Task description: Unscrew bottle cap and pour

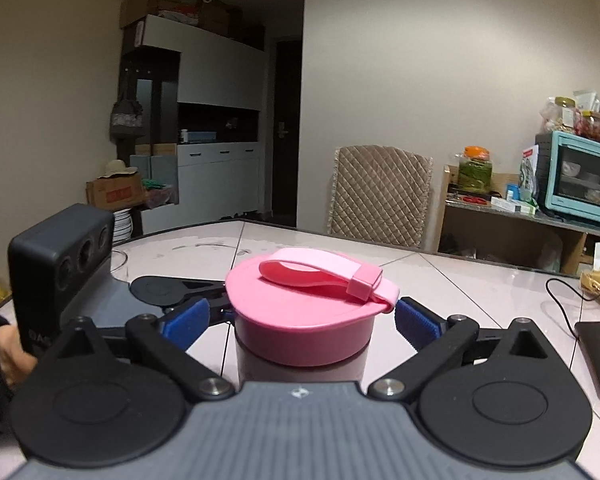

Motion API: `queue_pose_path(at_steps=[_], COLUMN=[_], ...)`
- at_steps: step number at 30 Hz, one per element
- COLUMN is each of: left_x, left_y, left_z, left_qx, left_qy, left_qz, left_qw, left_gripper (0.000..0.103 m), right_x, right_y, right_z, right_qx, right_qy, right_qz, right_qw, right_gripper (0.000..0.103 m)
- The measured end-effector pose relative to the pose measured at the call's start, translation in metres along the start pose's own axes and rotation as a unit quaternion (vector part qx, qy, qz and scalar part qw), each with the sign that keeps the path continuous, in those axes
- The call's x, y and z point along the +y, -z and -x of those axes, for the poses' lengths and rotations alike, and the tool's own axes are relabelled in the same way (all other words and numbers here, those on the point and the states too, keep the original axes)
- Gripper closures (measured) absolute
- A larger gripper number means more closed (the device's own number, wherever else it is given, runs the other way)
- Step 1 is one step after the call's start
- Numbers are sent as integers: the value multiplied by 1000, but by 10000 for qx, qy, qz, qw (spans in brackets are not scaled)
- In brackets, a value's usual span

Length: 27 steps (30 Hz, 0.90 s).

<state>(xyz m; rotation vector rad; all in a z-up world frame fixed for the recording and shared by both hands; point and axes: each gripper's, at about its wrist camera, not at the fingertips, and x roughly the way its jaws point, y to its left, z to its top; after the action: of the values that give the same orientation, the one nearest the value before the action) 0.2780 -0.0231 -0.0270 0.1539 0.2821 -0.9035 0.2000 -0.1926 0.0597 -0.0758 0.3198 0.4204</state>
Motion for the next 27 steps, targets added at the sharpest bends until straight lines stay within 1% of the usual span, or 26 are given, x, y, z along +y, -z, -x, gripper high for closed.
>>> queue_pose_path(at_steps=[3,17,27], left_x=[1,1,1], left_y=[0,0,0], left_z=[0,0,0], left_qx=[0,0,0], left_qy=[1,-2,-2], left_qz=[2,-2,-1], left_qw=[10000,10000,10000], left_gripper=[13,13,13], right_x=[1,8,13], right_y=[1,4,4], right_z=[-4,-10,-15], right_qx=[57,20,61], right_qy=[107,288,499], right_qz=[-67,-243,-303], right_qw=[9999,9993,9983], right_gripper=[2,4,5])
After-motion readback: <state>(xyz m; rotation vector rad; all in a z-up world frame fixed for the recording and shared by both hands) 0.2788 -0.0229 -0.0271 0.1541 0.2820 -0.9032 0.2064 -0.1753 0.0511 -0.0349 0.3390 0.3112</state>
